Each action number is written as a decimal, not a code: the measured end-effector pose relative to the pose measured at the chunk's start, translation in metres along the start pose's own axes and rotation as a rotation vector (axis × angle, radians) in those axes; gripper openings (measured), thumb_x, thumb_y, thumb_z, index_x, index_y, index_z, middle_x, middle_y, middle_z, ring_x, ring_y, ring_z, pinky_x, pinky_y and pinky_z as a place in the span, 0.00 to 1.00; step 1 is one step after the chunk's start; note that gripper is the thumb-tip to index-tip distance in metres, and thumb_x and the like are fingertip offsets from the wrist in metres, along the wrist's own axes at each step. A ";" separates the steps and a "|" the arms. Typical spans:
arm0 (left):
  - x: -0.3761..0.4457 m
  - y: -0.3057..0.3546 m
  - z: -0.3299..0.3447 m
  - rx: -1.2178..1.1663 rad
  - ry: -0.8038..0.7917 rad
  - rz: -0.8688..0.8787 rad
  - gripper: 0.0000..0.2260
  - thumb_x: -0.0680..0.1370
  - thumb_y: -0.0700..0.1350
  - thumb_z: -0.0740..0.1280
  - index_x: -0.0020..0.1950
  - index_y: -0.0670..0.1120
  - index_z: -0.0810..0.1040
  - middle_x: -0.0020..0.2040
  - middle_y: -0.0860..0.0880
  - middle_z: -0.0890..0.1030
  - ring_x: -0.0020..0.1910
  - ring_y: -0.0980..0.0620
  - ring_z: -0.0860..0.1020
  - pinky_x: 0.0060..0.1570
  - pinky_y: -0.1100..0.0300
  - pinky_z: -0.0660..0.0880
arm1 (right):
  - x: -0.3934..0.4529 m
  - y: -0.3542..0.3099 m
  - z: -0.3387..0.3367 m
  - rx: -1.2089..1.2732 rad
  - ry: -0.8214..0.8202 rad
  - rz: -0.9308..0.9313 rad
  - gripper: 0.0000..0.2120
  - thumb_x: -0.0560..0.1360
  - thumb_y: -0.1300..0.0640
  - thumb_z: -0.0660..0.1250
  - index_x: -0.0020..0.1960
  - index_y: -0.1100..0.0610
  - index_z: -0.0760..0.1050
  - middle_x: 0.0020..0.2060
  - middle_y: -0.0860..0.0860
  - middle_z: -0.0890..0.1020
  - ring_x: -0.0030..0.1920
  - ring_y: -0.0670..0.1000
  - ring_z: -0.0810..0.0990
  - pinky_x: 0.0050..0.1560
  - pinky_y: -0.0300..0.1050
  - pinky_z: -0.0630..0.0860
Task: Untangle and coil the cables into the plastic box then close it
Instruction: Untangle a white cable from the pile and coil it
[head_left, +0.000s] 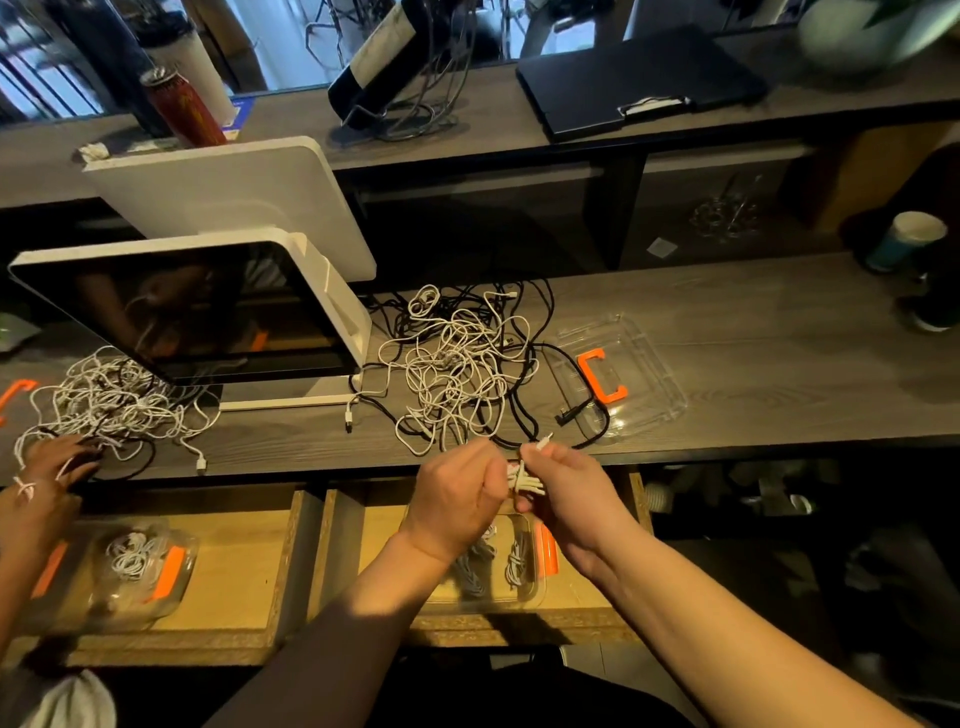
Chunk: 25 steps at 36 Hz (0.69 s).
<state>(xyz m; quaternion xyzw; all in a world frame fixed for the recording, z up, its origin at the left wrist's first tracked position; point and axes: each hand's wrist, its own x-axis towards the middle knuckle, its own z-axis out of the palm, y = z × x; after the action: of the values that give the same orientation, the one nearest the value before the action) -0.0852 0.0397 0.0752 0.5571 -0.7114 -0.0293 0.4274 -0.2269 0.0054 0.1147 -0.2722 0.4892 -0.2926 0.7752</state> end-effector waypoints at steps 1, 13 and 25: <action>-0.001 0.002 0.000 -0.026 -0.026 -0.111 0.15 0.85 0.49 0.52 0.41 0.50 0.69 0.33 0.54 0.66 0.31 0.59 0.62 0.29 0.60 0.61 | 0.001 -0.001 0.000 -0.071 0.027 -0.086 0.08 0.82 0.60 0.63 0.45 0.62 0.75 0.36 0.57 0.78 0.35 0.50 0.78 0.30 0.39 0.75; 0.031 0.037 -0.021 -0.892 -0.642 -1.279 0.21 0.82 0.59 0.57 0.39 0.45 0.74 0.32 0.47 0.77 0.27 0.52 0.73 0.27 0.62 0.65 | 0.001 -0.005 -0.022 -0.395 0.119 -0.640 0.05 0.80 0.58 0.65 0.47 0.57 0.77 0.39 0.54 0.80 0.40 0.52 0.78 0.44 0.51 0.74; 0.024 0.028 -0.026 -0.638 -0.477 -1.020 0.05 0.81 0.44 0.68 0.49 0.44 0.82 0.35 0.50 0.80 0.30 0.58 0.76 0.30 0.66 0.72 | 0.005 -0.018 -0.037 -0.563 -0.178 -0.531 0.03 0.78 0.61 0.68 0.48 0.56 0.80 0.38 0.54 0.82 0.39 0.50 0.79 0.41 0.45 0.77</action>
<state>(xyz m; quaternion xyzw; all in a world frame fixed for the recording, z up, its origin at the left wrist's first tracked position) -0.0902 0.0414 0.1198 0.6491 -0.3890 -0.5617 0.3343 -0.2620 -0.0159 0.1107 -0.6154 0.3935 -0.3127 0.6072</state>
